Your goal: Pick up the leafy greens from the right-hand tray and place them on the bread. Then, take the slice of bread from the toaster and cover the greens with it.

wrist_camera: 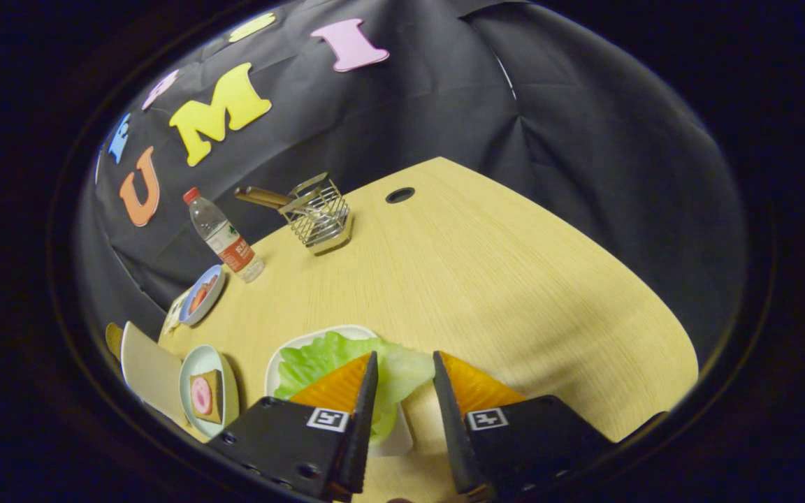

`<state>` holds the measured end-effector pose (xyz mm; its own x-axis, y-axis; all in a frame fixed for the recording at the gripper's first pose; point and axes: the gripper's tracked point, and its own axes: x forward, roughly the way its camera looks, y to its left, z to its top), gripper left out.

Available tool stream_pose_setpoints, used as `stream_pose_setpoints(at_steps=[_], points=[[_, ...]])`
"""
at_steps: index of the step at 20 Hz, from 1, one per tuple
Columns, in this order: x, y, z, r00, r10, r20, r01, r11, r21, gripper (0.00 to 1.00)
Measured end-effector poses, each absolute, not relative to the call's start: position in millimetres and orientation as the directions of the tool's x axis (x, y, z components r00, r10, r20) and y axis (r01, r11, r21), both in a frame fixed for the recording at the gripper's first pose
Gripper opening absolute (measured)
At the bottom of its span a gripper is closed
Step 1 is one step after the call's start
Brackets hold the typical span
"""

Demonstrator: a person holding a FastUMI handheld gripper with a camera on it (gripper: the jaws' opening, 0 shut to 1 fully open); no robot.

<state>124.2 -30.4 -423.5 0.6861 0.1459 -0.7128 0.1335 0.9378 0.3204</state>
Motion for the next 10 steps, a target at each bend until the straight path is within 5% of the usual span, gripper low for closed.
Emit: stream_pose_setpoints(at_steps=[3, 10], points=[[127, -34, -416, 0.699, 0.121, -0.705, 0.121, 0.951, 0.283, 0.01], [130, -22, -366, 0.751, 0.167, -0.639, 0.069, 0.942, 0.327, 0.0]])
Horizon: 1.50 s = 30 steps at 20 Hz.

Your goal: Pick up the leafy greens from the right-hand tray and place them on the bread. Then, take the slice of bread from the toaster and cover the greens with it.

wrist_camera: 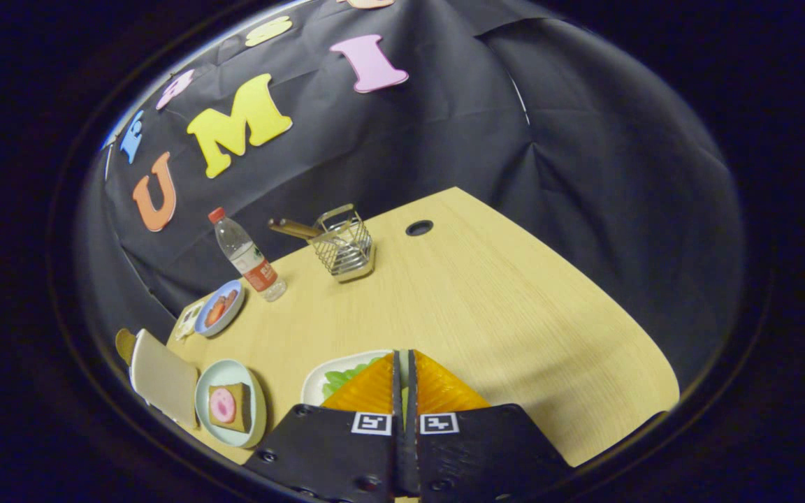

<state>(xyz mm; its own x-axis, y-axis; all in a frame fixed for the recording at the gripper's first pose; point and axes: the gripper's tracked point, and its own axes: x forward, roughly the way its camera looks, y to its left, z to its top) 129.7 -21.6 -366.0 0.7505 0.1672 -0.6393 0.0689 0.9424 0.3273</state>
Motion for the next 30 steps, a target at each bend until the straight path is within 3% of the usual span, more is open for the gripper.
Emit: stream_pose_setpoints(at_steps=[14, 24, 30], points=[[111, 49, -262, 0.802, 0.215, -0.558, -0.085, 0.965, 0.25, 0.0], [69, 236, -229, 0.761, 0.381, -0.526, -0.239, 0.917, 0.318, 0.0], [43, 322, -250, 0.702, 0.451, -0.551, -0.236, 0.877, 0.418, 0.0]])
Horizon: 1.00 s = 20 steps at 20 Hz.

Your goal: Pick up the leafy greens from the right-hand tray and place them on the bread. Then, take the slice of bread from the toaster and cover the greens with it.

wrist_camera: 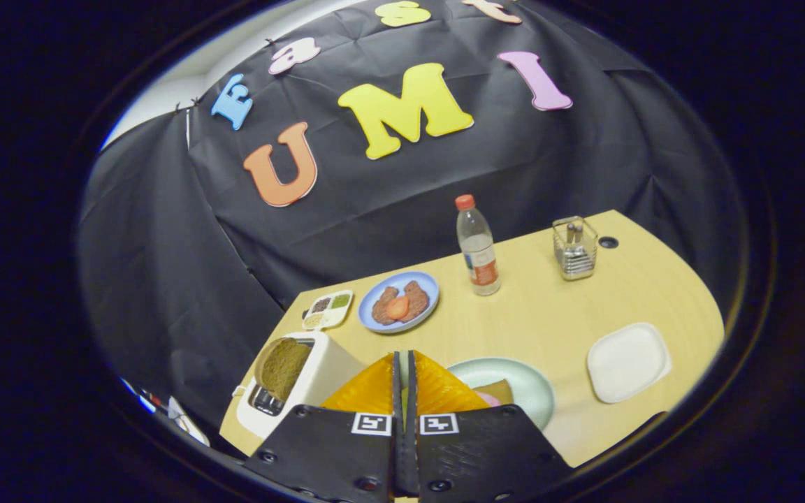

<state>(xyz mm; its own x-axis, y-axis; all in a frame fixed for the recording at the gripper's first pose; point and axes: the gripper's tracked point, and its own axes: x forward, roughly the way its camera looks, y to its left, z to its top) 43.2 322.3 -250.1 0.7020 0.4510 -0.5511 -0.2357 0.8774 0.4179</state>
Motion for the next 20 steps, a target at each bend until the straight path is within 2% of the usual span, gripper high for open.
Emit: stream_pose_setpoints(at_steps=[6, 11, 15, 16, 17, 20], points=[[46, 329, -286, 0.674, 0.448, -0.588, -0.18, 0.871, 0.457, 0.0], [61, 296, -308, 0.694, 0.369, -0.618, -0.143, 0.912, 0.384, 0.01], [68, 278, -312, 0.715, 0.334, -0.614, -0.147, 0.931, 0.335, 0.16], [70, 274, -310, 0.722, 0.325, -0.611, -0.154, 0.936, 0.316, 0.22], [72, 267, -308, 0.735, 0.312, -0.602, -0.157, 0.942, 0.296, 0.35], [77, 249, -295, 0.774, 0.272, -0.571, -0.14, 0.954, 0.264, 0.66]])
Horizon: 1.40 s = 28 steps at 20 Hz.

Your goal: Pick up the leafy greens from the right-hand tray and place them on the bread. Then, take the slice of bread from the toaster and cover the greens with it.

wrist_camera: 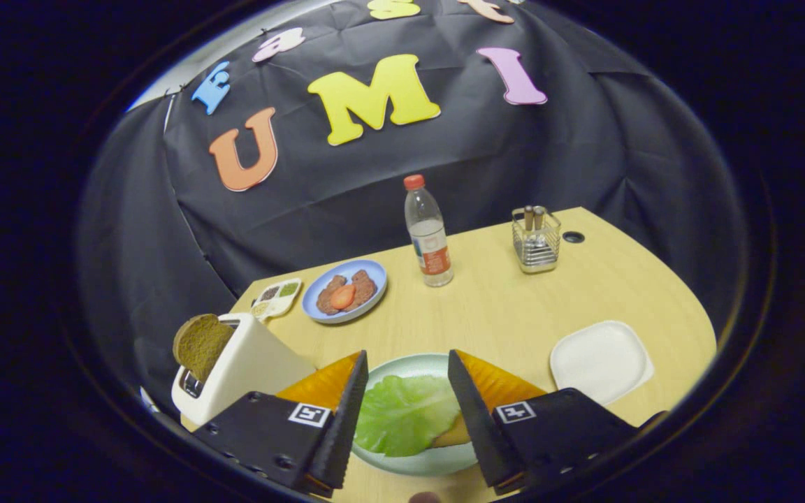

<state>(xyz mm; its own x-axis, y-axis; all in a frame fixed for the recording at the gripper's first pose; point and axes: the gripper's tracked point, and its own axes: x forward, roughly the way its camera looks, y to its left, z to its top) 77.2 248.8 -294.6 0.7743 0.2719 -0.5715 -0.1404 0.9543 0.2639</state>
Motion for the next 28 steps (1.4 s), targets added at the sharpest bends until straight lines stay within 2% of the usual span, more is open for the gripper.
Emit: stream_pose_setpoints(at_steps=[1, 4, 12, 16, 21, 28], points=[[78, 243, -289, 0.787, 0.262, -0.558, -0.138, 0.957, 0.254, 0.76], [80, 228, -258, 0.833, 0.224, -0.506, -0.126, 0.967, 0.22, 0.94], [59, 220, -167, 0.923, 0.118, -0.366, -0.107, 0.993, 0.051, 0.96], [26, 285, -139, 0.912, 0.209, -0.352, -0.196, 0.978, 0.073, 0.96], [-5, 369, -141, 0.874, 0.313, -0.371, -0.293, 0.95, 0.112, 0.96], [-14, 445, -189, 0.821, 0.343, -0.457, -0.302, 0.939, 0.163, 0.96]])
